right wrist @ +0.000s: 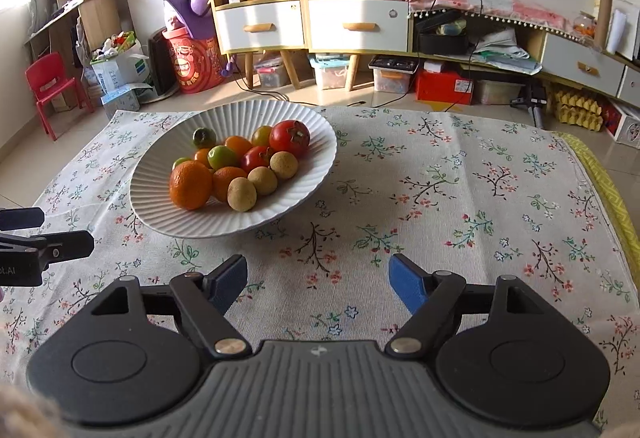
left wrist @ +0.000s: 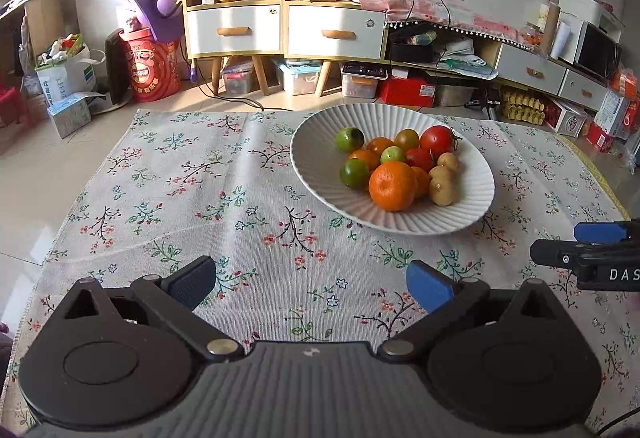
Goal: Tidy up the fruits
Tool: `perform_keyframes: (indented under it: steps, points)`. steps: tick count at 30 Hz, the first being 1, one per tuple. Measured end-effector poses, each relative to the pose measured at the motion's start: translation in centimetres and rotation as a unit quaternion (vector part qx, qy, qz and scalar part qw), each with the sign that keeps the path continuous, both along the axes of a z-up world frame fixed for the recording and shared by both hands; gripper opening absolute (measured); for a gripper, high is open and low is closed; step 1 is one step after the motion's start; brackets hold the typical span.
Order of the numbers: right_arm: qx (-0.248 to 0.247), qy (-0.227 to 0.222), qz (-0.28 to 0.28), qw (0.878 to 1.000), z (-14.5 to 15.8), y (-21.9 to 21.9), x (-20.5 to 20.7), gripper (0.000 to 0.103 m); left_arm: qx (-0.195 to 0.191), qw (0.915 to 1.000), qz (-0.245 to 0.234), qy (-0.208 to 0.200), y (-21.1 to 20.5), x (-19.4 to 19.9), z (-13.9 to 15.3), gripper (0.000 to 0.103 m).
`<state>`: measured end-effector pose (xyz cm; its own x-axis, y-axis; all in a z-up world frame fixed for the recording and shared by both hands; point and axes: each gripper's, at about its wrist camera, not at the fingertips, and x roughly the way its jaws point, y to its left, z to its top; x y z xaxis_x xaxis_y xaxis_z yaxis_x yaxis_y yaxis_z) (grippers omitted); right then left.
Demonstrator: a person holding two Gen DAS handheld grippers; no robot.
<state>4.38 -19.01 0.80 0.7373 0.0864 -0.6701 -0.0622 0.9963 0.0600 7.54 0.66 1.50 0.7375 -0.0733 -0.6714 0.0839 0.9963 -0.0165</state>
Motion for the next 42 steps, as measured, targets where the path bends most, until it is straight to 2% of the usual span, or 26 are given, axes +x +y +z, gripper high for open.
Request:
perform_keyframes:
  steps: [4, 6, 10, 12, 14, 16, 18, 27, 42]
  points:
    - [0.003, 0.018, -0.017, 1.000, -0.1, 0.6, -1.5, 0.087, 0.024, 0.9994, 0.010, 0.025, -0.6, -1.3, -0.5, 0.098]
    - [-0.009, 0.024, -0.029, 0.999, -0.3, 1.0, -2.2, 0.088, 0.040, 0.9985, 0.017, 0.032, -0.9, -1.9, -0.7, 0.098]
    - [-0.026, 0.035, -0.047, 0.998, -1.0, 1.5, -3.3, 0.095, 0.028, 0.9978, 0.038, 0.045, -0.6, -3.2, -1.3, 0.098]
    - [-0.032, 0.039, -0.051, 0.997, -1.5, 1.8, -3.9, 0.098, 0.034, 0.9976, 0.042, 0.044, -0.8, -3.6, -1.8, 0.098]
    - [-0.051, 0.038, -0.047, 0.997, -2.1, 2.2, -3.8, 0.099, 0.049, 0.9961, 0.046, 0.057, -1.2, -3.6, -2.7, 0.098]
    - [-0.071, 0.049, -0.045, 0.995, -2.9, 2.8, -3.9, 0.099, 0.045, 0.9952, 0.050, 0.071, -1.3, -3.6, -3.3, 0.098]
    - [-0.071, 0.062, -0.041, 0.995, -3.5, 2.8, -3.8, 0.099, 0.043, 0.9947, 0.051, 0.078, -1.5, -3.8, -3.4, 0.098]
    - [-0.077, 0.061, -0.037, 0.994, -3.5, 4.1, -4.4, 0.102, 0.025, 0.9960, 0.056, 0.065, -2.0, -4.5, -2.5, 0.098]
    - [-0.078, 0.057, -0.042, 0.994, -3.3, 4.2, -4.4, 0.102, 0.030, 0.9961, 0.055, 0.062, -2.3, -4.5, -2.3, 0.098]
